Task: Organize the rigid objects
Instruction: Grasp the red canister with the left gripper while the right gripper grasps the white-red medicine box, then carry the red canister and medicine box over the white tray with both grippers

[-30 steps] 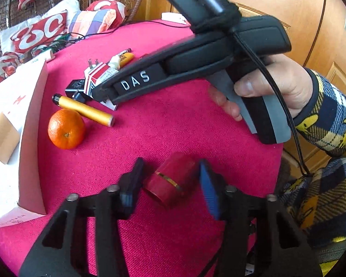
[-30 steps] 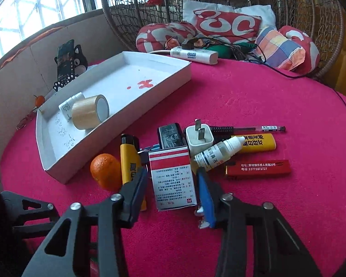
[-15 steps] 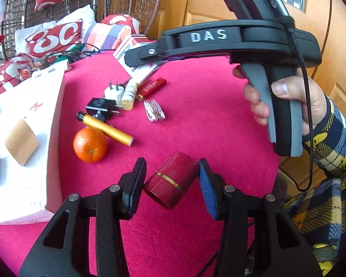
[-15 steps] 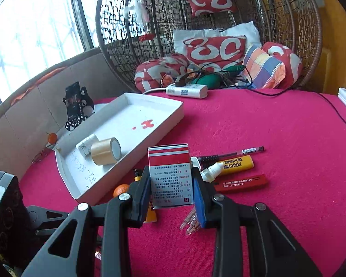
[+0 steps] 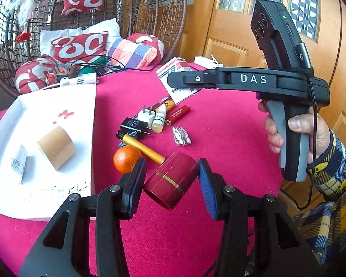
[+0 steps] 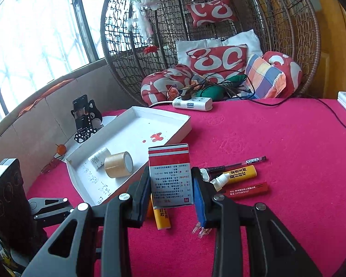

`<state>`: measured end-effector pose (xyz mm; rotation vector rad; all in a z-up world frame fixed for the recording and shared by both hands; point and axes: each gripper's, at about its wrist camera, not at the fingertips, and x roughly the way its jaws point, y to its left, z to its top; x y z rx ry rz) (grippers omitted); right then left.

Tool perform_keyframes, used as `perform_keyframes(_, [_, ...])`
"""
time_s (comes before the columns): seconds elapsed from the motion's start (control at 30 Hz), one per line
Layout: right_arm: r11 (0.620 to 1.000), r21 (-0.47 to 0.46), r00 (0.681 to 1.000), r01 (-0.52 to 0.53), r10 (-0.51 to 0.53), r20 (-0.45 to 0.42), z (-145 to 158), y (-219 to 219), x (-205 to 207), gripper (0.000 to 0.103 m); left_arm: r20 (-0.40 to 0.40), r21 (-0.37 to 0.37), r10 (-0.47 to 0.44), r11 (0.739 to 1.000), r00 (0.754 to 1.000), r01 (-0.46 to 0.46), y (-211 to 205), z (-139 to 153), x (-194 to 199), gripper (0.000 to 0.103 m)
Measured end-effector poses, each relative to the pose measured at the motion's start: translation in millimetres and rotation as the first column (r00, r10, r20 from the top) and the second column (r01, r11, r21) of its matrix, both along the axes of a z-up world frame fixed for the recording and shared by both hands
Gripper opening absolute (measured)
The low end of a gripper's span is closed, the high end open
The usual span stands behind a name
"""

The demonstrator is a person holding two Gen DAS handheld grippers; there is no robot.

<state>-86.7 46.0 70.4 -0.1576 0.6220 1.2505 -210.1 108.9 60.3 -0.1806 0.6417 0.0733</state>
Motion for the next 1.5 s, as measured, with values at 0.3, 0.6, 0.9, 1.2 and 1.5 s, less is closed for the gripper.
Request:
perform_keyframes(0.3, [1.000, 0.000, 1.000, -0.006, 0.006, -0.014, -1, 0, 1, 0.033, 0.032, -0.017, 0.060, 0.998, 0.998, -0.059, 15, 6, -11, 0.045])
perform_keyframes(0.6, [1.000, -0.002, 1.000, -0.011, 0.011, -0.013, 0, 1, -1, 0.033, 0.055, -0.032, 0.124, 0.992, 0.991, -0.122, 29, 10, -19, 0.045])
perform_keyframes(0.9, [1.000, 0.000, 1.000, -0.011, 0.011, -0.017, 2, 3, -3, 0.033, 0.084, -0.057, 0.197, 0.980, 0.977, -0.193, 47, 14, -31, 0.045])
perform_keyframes(1.2, [1.000, -0.005, 1.000, -0.023, 0.023, -0.003, 9, 12, -9, 0.033, 0.110, -0.081, 0.274, 0.960, 0.955, -0.267, 68, 15, -49, 0.045])
perform_keyframes(1.5, [0.998, -0.009, 0.998, -0.054, 0.055, 0.018, 19, 31, -16, 0.033, 0.114, -0.093, 0.366, 0.929, 0.923, -0.357, 96, 19, -64, 0.045])
